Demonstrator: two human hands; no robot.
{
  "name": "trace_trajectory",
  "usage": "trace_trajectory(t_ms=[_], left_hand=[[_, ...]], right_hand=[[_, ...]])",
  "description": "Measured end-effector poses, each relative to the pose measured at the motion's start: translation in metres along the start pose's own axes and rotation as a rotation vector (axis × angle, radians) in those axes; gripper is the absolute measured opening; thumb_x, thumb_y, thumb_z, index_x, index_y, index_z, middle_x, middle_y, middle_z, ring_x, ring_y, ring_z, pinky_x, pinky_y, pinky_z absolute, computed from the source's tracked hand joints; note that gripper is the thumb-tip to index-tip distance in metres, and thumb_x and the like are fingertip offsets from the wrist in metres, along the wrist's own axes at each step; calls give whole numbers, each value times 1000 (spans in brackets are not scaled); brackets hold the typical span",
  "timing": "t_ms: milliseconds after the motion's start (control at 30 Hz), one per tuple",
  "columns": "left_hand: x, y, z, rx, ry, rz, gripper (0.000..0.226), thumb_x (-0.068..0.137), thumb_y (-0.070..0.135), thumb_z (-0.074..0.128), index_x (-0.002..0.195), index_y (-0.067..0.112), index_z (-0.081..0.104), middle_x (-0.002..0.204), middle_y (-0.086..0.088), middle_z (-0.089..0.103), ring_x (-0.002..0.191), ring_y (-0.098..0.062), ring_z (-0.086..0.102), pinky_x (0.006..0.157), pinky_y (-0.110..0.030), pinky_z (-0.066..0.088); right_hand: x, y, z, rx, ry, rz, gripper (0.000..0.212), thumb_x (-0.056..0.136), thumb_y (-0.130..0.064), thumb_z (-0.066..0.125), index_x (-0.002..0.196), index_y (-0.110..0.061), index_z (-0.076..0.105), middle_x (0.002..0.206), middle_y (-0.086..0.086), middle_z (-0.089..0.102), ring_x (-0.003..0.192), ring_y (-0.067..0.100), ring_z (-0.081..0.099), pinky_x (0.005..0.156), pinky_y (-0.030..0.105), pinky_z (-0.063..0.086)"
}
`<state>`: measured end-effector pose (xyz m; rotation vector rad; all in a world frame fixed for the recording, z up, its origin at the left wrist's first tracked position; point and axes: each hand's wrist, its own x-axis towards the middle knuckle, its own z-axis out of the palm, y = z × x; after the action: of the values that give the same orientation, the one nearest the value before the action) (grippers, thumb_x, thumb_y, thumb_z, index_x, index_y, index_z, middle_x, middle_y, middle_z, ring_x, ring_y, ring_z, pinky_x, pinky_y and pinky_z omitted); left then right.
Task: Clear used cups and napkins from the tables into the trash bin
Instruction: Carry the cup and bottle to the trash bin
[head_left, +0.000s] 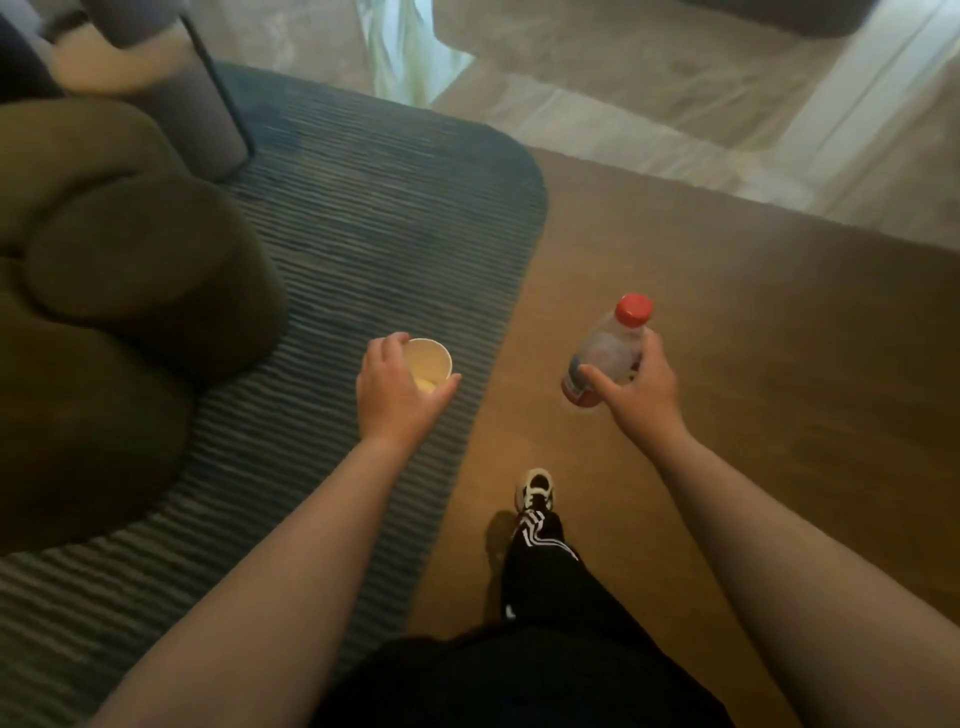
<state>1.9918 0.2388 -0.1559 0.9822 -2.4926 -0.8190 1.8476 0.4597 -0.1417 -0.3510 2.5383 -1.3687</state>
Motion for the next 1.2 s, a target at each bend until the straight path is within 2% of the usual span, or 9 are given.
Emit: trace_trajectory(t_ms=[133, 267, 400, 467, 667, 767, 867, 1033, 1200], left_hand=[[129, 43, 23, 18, 40, -74, 78, 71, 49, 75, 130, 10, 43, 125, -7, 47, 113, -22, 46, 97, -43, 42], [235, 73, 38, 11, 107, -120, 77, 69, 48, 76, 128, 10, 45, 123, -7, 47, 111, -22, 47, 95, -40, 42], [338, 80, 55, -1, 125, -163, 78, 69, 49, 76, 130, 12, 43, 124, -5, 47, 112, -21, 47, 94, -40, 44], [395, 74, 65, -1, 157, -178, 78, 69, 49, 76, 129, 11, 44, 124, -6, 47, 112, -22, 47, 95, -41, 43], [598, 41, 85, 9, 206, -172, 78, 69, 52, 74, 129, 14, 43, 122, -3, 46, 111, -18, 46, 94, -38, 43], [711, 30, 77, 9, 165, -156, 77, 68, 51, 75, 128, 14, 44, 123, -4, 46, 113, -20, 45, 98, -39, 40], [808, 19, 62, 0, 191, -179, 76, 68, 48, 77, 127, 11, 46, 121, -7, 48, 111, -24, 46, 97, -41, 40], [932, -4, 41, -6, 258, -236, 75, 65, 45, 81, 124, 10, 48, 118, -10, 50, 106, -26, 50, 92, -41, 44], [1050, -46, 31, 3, 311, -298, 77, 67, 47, 79, 126, 12, 46, 121, -8, 48, 109, -24, 47, 92, -37, 41]], right_hand=[[156, -34, 3, 20, -104, -52, 70, 72, -39, 76, 130, -30, 38, 129, -3, 52, 114, 14, 53, 90, 33, 47], [276, -71, 13, 38, -151, -58, 70, 71, -42, 76, 128, -40, 35, 128, -8, 52, 110, 8, 50, 79, 22, 41], [382, -99, 35, 19, -193, -76, 69, 72, -41, 75, 129, -36, 37, 129, -7, 52, 111, 7, 49, 85, 28, 44], [438, -112, 55, 17, -204, -89, 66, 73, -40, 75, 128, -34, 38, 126, -8, 53, 111, 9, 51, 88, 32, 46], [622, -174, 139, 43, -239, -145, 58, 74, -39, 74, 120, -39, 39, 117, -14, 51, 109, 10, 52, 83, 27, 45], [720, -225, 179, -9, -245, -167, 63, 73, -39, 76, 125, -33, 40, 124, -5, 54, 112, 16, 53, 92, 37, 48], [804, -278, 215, -24, -270, -201, 64, 73, -39, 76, 127, -31, 40, 122, -5, 55, 111, 16, 54, 94, 39, 48], [915, -349, 285, 36, -308, -211, 60, 73, -40, 76, 121, -37, 41, 118, -12, 54, 109, 12, 54, 92, 37, 48], [1024, -396, 376, 52, -385, -219, 58, 72, -43, 76, 117, -40, 40, 113, -15, 53, 105, 9, 54, 89, 34, 48]])
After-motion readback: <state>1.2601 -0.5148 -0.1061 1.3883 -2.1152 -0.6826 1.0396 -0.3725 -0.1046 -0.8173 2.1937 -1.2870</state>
